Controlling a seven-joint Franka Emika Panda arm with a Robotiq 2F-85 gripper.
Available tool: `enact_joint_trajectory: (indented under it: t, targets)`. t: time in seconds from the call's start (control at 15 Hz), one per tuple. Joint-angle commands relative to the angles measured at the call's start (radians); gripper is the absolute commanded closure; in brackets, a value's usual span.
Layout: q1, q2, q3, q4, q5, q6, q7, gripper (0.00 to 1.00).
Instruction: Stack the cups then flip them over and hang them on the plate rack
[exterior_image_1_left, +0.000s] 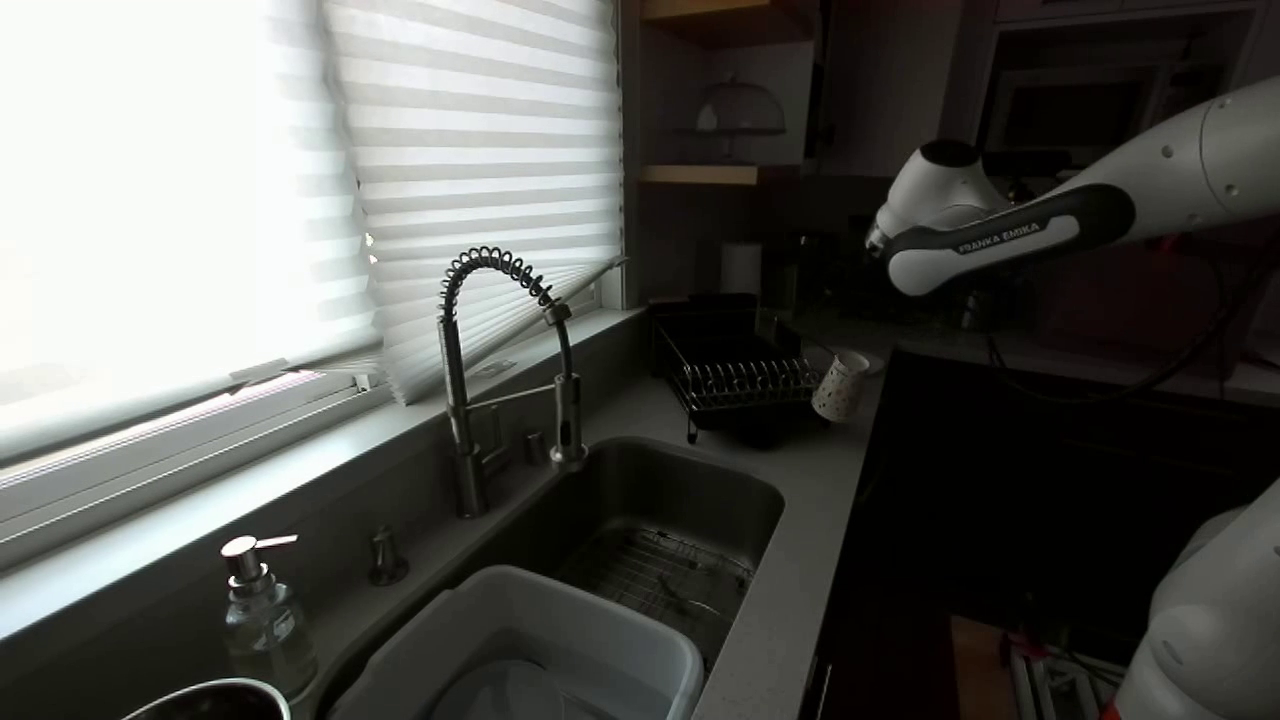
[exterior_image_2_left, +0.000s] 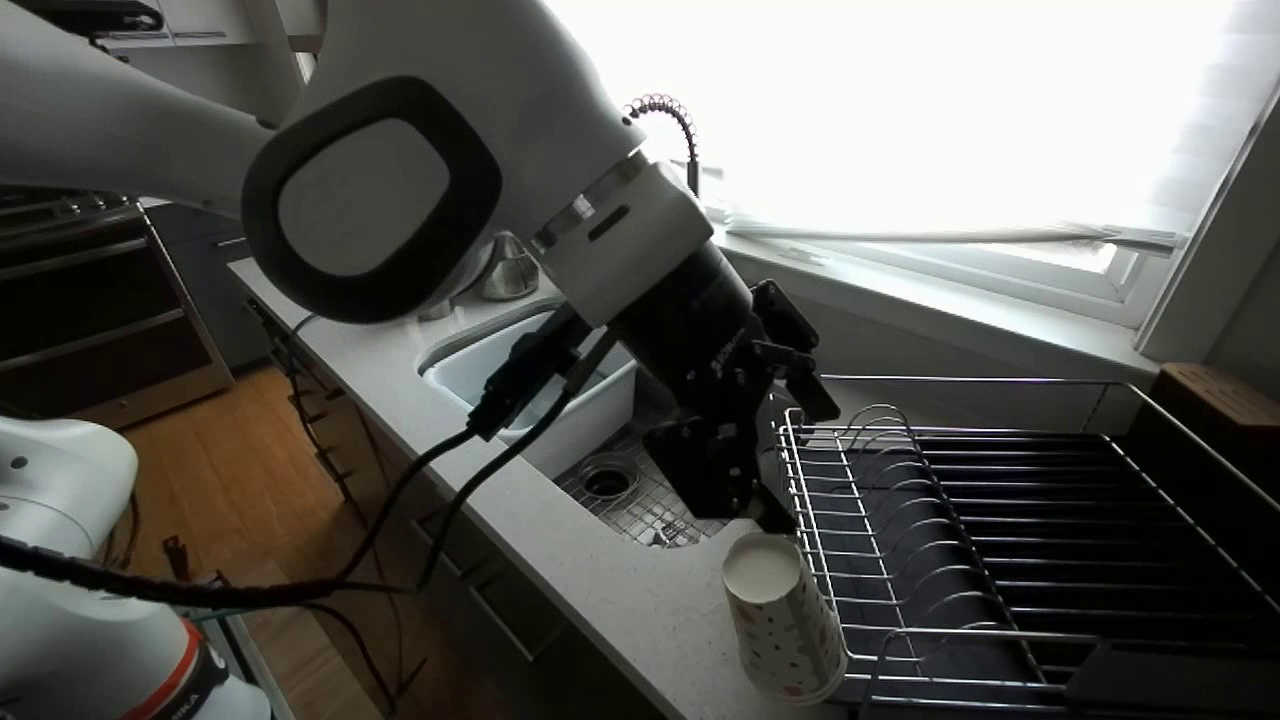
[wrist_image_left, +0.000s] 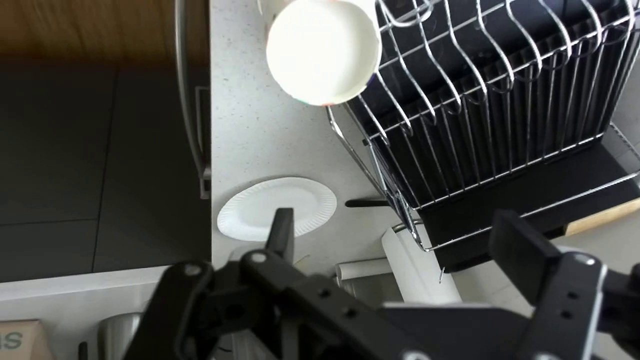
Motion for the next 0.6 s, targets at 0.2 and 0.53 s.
enact_joint_trajectory:
  t: [0.2, 0.53]
  targets:
    - [0.027, -0.045, -0.014, 0.067, 0.202, -0.271, -0.316, 0.0]
    - [0.028, -0.046, -0.023, 0.109, 0.275, -0.378, -0.443, 0.0]
